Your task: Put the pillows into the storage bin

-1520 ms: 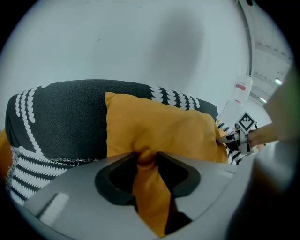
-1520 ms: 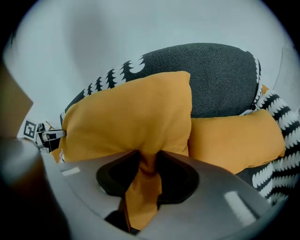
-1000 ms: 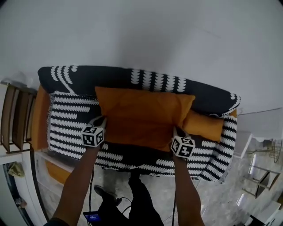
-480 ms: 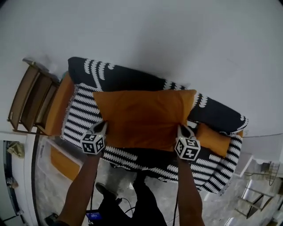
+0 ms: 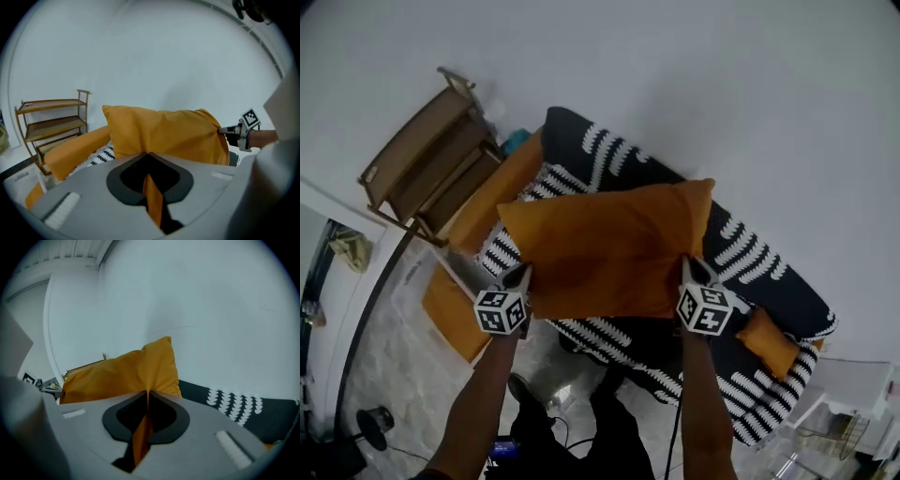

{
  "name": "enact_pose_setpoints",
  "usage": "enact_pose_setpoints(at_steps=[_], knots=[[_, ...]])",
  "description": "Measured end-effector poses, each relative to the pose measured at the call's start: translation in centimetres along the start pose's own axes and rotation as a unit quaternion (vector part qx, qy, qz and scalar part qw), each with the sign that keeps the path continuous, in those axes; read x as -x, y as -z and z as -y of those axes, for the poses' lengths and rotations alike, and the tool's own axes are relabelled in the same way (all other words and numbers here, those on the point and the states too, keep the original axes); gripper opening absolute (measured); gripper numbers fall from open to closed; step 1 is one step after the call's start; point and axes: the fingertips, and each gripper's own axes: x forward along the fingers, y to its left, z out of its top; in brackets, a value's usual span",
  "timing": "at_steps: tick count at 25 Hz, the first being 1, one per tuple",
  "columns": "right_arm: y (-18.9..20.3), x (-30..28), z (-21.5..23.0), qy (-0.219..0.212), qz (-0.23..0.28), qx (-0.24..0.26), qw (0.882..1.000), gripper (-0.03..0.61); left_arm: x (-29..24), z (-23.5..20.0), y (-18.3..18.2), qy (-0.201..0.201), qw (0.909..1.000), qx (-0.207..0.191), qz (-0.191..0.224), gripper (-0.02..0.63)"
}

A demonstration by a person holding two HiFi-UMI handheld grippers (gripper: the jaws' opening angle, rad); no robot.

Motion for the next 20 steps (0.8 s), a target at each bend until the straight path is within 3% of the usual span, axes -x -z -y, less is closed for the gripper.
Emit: enact_pose_setpoints(at_steps=[10,16,20], knots=[[-5.6,-5.9,-24.3,-0.102,-0.013,0.111,0.988,0.017,14.4,-16.4,3.3,-0.094,0.9892,0.109,0.028,0.006],[-6.4,-9.7,-39.6,-0.17,-0.03,0.184,0.968,0.017,22.0,-24.5,7.5,-0.145,0.9727,0.177,0.037,0.006],[-5.3,-12.0,-50.2,-0.218,-0.038,0.233,0.947,0.017,26.9,-28.6,11.5,-0.181,0.9572,0.221,0.045,0.006]])
